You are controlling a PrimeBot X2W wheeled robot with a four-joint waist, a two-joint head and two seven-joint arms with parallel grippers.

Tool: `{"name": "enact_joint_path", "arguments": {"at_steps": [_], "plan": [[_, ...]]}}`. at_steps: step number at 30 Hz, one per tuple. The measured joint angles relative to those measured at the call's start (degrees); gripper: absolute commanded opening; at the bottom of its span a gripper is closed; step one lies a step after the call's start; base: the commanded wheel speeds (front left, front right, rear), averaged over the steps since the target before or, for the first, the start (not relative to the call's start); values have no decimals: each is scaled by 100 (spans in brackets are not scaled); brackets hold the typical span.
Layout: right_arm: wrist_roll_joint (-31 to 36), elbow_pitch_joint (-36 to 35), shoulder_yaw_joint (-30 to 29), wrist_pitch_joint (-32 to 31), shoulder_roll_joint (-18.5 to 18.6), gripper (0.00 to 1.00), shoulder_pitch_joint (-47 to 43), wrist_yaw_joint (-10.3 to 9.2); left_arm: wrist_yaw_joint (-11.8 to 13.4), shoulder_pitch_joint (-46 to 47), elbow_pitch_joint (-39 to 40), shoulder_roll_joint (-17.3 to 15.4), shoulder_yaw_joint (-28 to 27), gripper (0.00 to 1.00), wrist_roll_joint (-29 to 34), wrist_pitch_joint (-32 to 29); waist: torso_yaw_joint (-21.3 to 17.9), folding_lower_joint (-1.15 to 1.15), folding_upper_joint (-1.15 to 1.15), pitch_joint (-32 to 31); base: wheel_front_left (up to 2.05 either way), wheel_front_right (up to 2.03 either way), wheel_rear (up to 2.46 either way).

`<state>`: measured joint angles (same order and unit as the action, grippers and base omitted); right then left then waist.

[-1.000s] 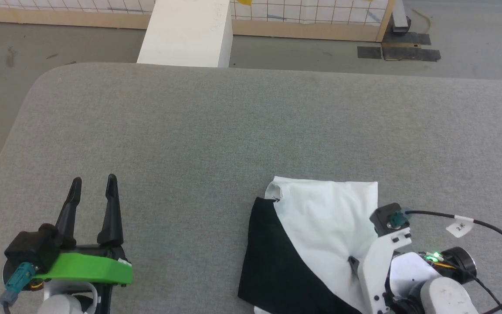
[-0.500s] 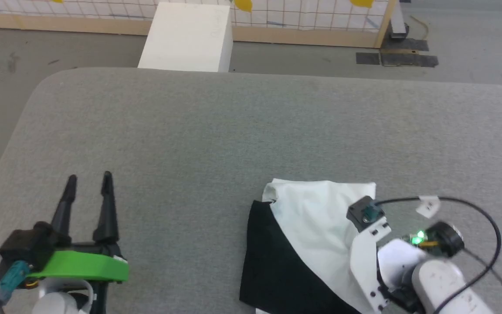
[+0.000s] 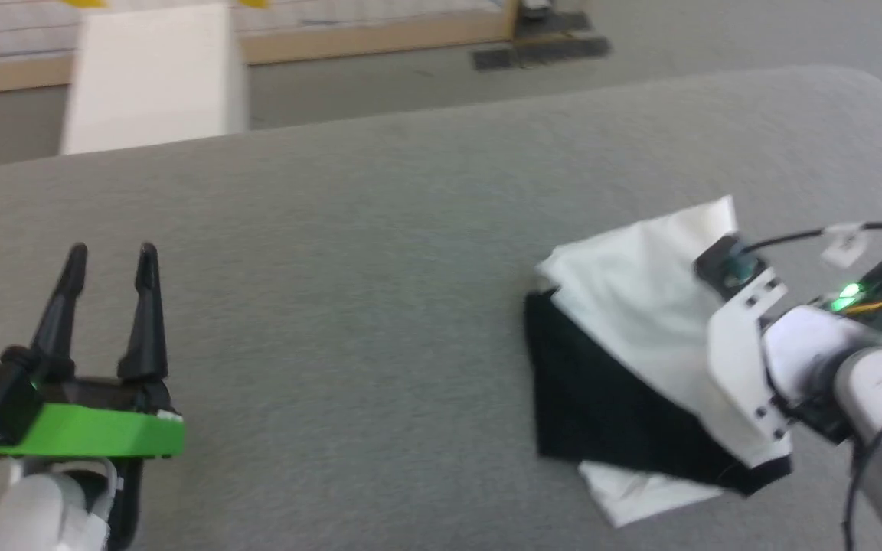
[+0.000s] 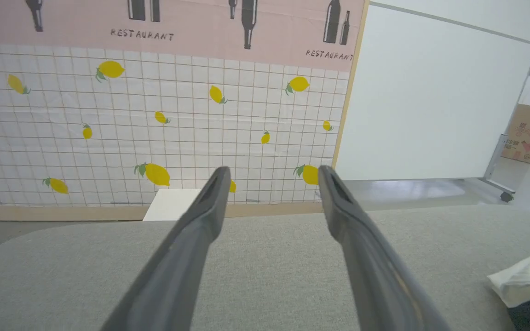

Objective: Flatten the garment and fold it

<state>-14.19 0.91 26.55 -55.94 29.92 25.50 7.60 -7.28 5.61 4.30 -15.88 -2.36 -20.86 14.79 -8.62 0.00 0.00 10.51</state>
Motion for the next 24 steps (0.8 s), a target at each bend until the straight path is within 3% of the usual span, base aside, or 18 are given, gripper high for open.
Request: {"name": "enact_joint_path", "arguments": {"at_steps": [3, 10, 17, 24], "plan": [[57, 155, -493, 77, 62, 0, 129, 0, 0, 118, 154, -243, -24, 100, -18, -52, -475, 0, 0, 360, 0, 0, 0], [535, 782, -1980, 449, -44, 0, 276, 0, 54, 159, 554, -617, -372, 100, -103, -294, -999, 0, 0, 1268, 0, 0, 0], [1247, 1113, -3208, 784, -322, 0, 476, 1, 140, 151, 893, -832, -678, 100, -218, -424, -1115, 1, 0, 2001, 0, 0, 0], [1845, 1152, -3907, 1150, -397, 0, 771, 1, 180, 150, 1033, -934, -789, 100, -277, -489, -1039, 1, 0, 2485, 0, 0, 0]]}}
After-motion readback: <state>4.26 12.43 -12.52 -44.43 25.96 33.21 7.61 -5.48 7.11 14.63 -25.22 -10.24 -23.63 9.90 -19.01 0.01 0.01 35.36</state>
